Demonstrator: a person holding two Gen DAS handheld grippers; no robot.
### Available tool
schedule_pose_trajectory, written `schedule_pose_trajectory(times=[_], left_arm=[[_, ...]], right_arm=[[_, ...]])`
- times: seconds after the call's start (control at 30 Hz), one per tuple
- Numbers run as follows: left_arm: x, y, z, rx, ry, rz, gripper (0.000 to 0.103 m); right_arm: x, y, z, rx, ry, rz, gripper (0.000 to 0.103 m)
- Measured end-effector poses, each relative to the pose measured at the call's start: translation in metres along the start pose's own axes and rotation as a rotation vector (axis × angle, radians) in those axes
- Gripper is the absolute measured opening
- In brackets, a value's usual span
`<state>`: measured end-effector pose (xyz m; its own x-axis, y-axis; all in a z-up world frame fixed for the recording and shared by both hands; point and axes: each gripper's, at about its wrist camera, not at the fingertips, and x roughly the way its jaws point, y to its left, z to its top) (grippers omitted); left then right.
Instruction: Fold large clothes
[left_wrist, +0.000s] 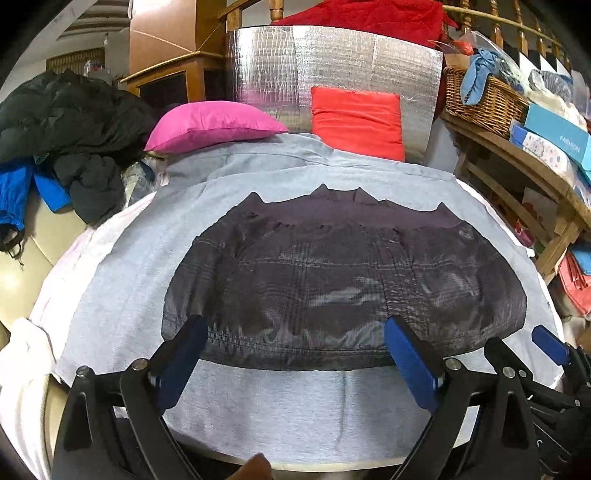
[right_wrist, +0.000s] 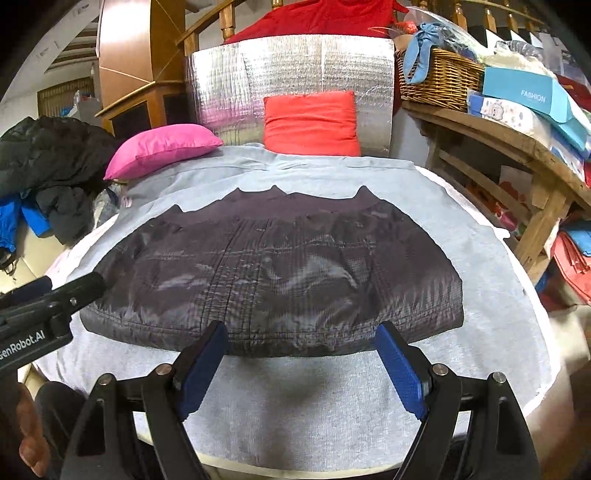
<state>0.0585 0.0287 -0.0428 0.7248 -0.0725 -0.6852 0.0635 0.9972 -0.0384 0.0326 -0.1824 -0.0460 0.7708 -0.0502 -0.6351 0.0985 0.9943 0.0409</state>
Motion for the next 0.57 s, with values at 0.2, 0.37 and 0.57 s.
schedule_pose_trajectory(times=[0.2, 0.37, 0.57], left_arm=[[-0.0011, -0.0032, -0.0001, 0.009, -0.005, -0.003, 0.096], [-0.0028, -0.0032, 0.0, 0.011, -0.013, -0.015, 0.099], [-0.0057, -0.0065, 0.0017, 0.023, -0.033, -0.032, 0.1]], right_arm=[[-0.0005, -0.0009, 0.0015, 0.004, -0.008, -0.007, 0.085], [-0.0005, -0.0024, 0.0019, 0.01, -0.012, -0.007, 0.085], [0.0016, -0.0026, 0.0029, 0.013, -0.008, -0.004, 0.085]])
